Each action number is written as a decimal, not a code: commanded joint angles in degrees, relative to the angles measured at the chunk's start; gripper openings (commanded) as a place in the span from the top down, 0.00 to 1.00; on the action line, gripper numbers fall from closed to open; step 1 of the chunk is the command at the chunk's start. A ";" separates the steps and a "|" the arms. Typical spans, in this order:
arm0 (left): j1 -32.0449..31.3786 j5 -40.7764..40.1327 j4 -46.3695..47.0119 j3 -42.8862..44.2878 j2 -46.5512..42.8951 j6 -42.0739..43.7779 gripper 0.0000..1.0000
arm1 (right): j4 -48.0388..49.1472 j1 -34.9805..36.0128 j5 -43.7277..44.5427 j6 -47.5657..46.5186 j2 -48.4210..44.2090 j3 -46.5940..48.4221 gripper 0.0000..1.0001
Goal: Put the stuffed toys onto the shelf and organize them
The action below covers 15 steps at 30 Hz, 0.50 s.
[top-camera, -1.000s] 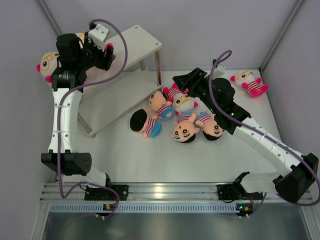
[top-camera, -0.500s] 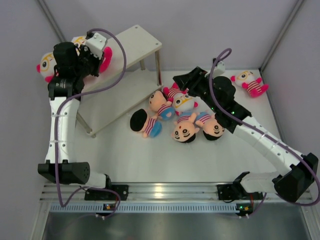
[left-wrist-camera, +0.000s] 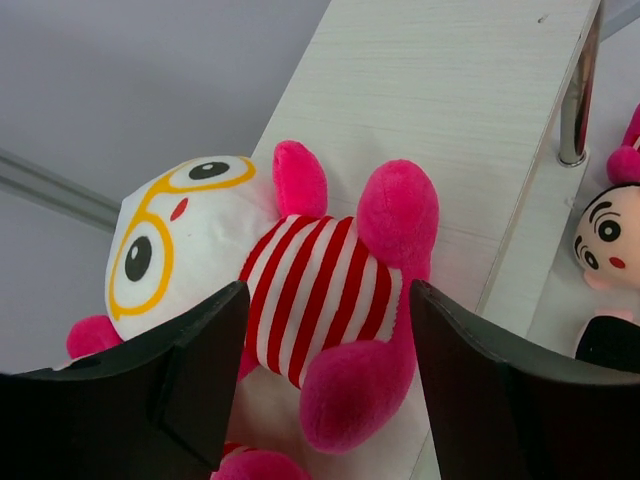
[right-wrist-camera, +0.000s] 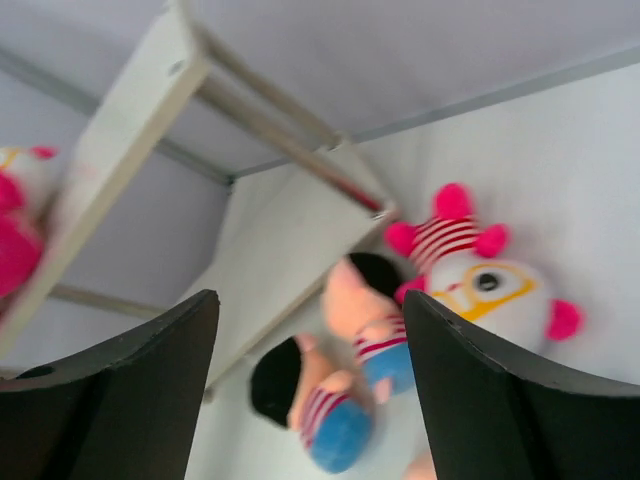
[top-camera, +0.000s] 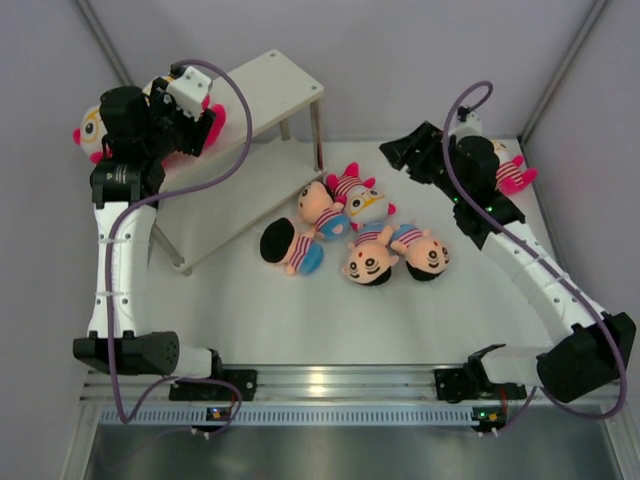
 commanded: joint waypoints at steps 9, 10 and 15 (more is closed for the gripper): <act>0.06 0.83 -2.59 6.47 -2.05 -5.15 0.02 | -19.02 -41.76 -1.38 -8.36 28.32 17.92 0.22; 0.06 1.27 -3.91 7.35 -1.87 -5.60 0.02 | -19.81 -43.53 -2.00 -8.00 31.04 20.13 0.22; 0.06 1.80 -7.78 12.36 -0.82 -6.48 0.02 | -24.02 -46.71 -1.22 -10.11 48.98 37.62 0.21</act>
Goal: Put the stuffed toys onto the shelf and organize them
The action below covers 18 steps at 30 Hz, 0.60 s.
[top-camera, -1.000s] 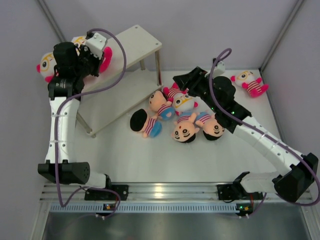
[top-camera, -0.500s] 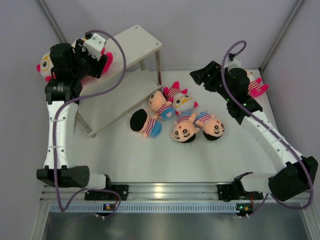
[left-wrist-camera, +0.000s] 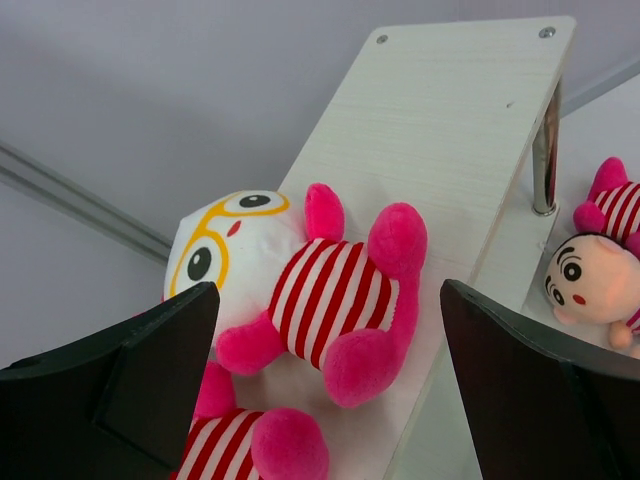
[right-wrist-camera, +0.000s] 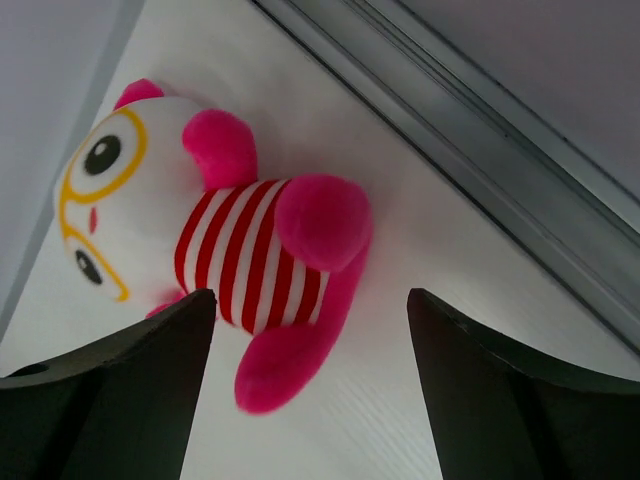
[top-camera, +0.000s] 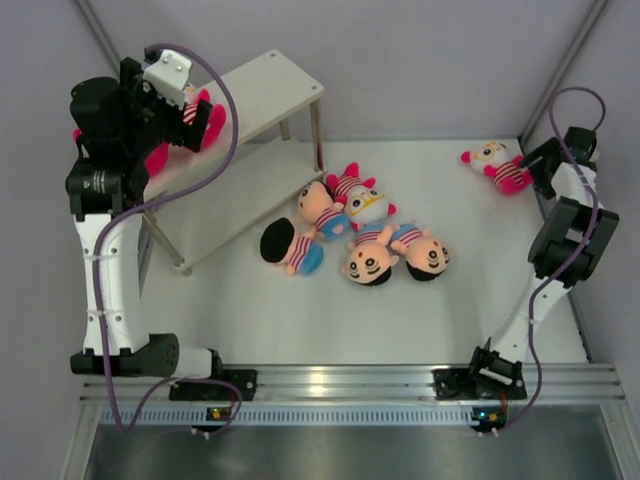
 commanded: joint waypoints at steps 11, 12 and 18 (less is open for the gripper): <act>-0.03 0.20 -8.78 9.73 3.37 0.42 0.02 | 1.15 -0.23 -7.92 2.82 17.55 15.29 0.26; 0.06 0.38 -8.69 10.08 3.55 0.24 0.02 | 1.59 -0.23 -8.01 3.44 17.81 14.77 0.30; -0.03 5.46 -9.22 13.33 4.08 -4.85 0.02 | 8.08 0.12 -13.80 4.93 10.45 4.76 1.00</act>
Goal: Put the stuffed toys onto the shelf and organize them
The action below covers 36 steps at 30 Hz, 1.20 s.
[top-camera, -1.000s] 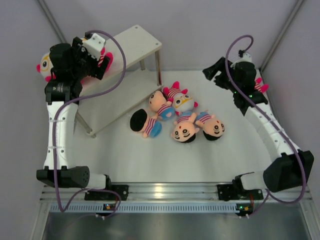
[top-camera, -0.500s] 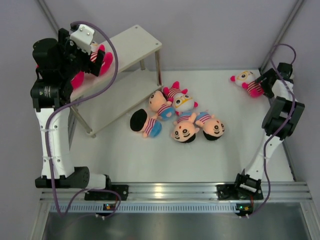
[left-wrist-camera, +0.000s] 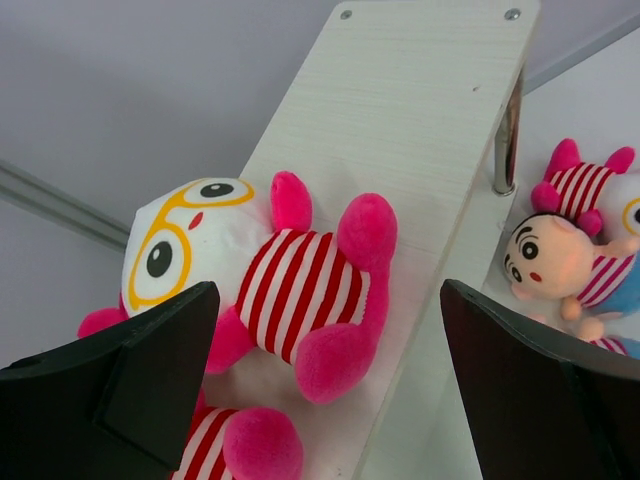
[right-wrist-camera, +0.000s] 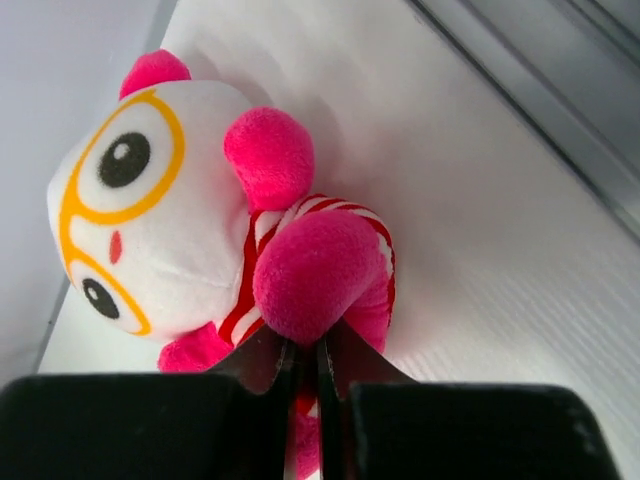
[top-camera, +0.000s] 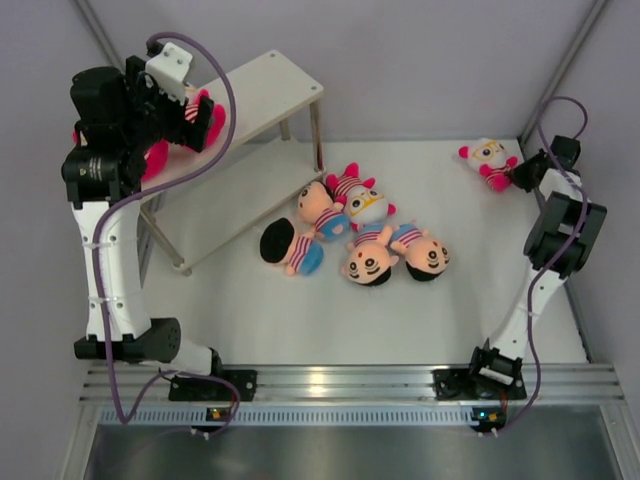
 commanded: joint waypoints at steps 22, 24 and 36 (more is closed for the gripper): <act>-31.28 -6.14 -3.62 -5.40 -2.45 -0.41 0.12 | 33.43 37.74 17.60 31.56 -73.70 -52.86 1.00; -37.51 -9.39 -3.54 -5.49 -0.44 3.63 0.12 | 33.08 40.83 19.18 32.00 -73.36 -52.34 1.00; -63.47 -30.76 -0.38 -0.81 10.74 12.96 0.09 | 33.34 54.11 24.10 34.91 -71.77 -51.99 1.00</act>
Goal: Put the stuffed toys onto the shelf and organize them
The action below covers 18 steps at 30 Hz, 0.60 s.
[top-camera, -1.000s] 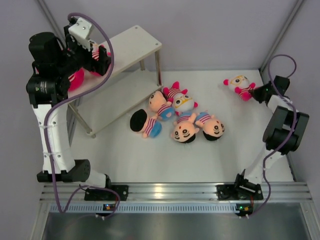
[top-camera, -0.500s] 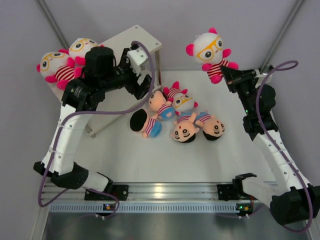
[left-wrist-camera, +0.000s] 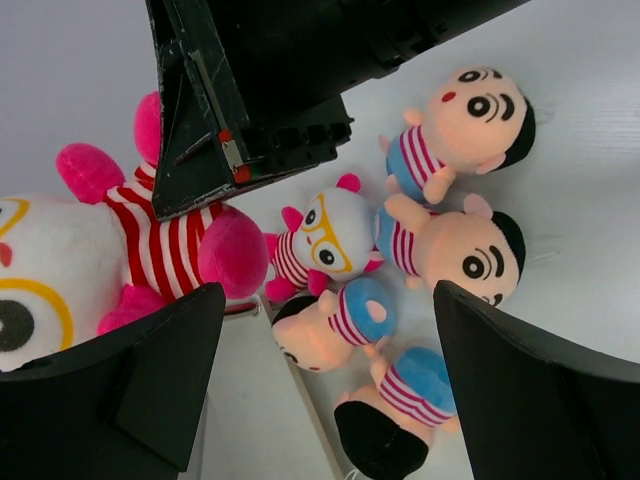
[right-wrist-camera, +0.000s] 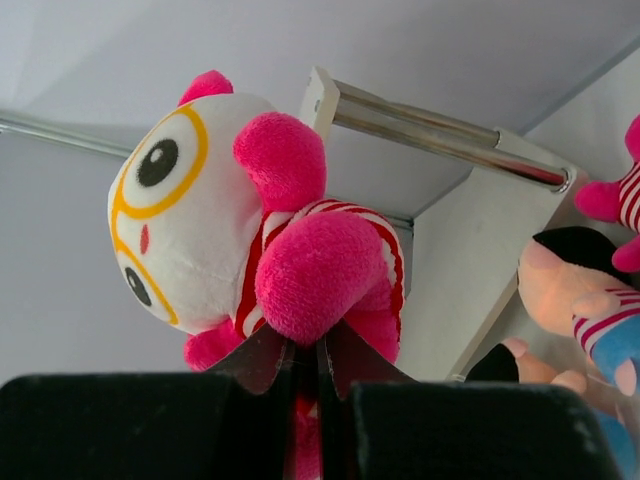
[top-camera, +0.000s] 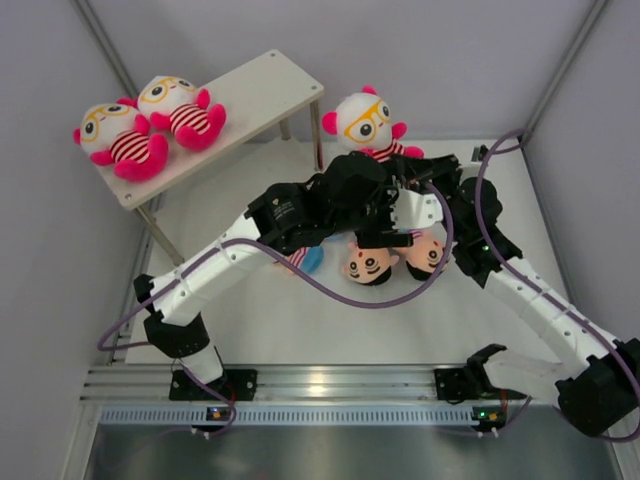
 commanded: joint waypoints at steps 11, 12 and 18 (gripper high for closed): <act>0.77 -13.74 10.70 -2.56 0.28 3.14 0.12 | 4.34 4.53 1.81 1.88 -3.85 -0.34 1.00; 0.77 -13.56 10.70 -2.83 0.37 2.78 0.13 | 4.52 4.62 1.63 1.97 -4.38 -0.69 1.00; 1.04 -12.42 10.88 -1.60 2.39 2.34 0.35 | 4.61 4.62 1.20 1.88 -6.49 -1.66 1.00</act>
